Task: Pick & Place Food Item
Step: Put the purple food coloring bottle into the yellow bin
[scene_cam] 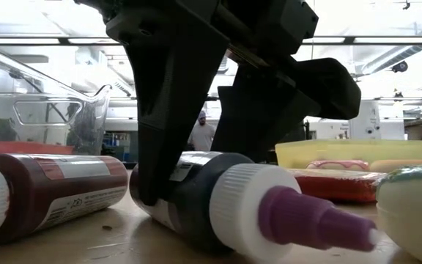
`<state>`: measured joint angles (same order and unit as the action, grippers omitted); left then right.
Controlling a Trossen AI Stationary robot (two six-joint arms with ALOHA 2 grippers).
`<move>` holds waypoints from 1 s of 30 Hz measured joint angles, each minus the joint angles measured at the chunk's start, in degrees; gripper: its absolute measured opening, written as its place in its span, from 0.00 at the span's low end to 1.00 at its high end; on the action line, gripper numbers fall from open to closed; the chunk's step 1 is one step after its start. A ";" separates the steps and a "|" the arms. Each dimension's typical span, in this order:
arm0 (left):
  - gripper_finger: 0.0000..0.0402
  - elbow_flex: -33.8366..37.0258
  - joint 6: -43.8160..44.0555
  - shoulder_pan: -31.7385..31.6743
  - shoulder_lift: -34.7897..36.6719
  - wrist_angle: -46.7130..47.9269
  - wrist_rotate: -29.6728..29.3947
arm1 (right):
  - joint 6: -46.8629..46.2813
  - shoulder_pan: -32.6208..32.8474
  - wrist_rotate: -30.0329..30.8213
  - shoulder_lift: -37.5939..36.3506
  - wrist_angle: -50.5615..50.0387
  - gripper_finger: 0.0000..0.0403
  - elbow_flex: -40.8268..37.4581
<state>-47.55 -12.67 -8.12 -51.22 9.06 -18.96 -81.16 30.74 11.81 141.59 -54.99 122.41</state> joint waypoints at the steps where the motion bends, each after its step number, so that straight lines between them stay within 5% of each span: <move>1: 0.72 0.00 0.01 0.00 0.00 0.00 0.00 | -0.09 0.00 0.09 -0.10 -0.04 0.37 0.00; 15: 0.72 0.00 0.00 0.00 0.01 0.00 0.01 | -0.09 0.00 7.52 -2.15 -9.08 0.37 4.94; 26: 0.72 0.00 0.00 0.02 0.02 0.01 0.05 | 13.39 -0.87 14.01 -10.17 -16.67 0.37 7.23; 30: 0.72 0.00 0.00 0.02 0.02 0.02 0.09 | 11.31 -1.32 16.41 -13.46 -24.39 0.37 7.23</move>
<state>-47.55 -12.67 -8.10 -51.20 9.08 -18.87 -69.85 29.42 28.22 128.13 -79.38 129.64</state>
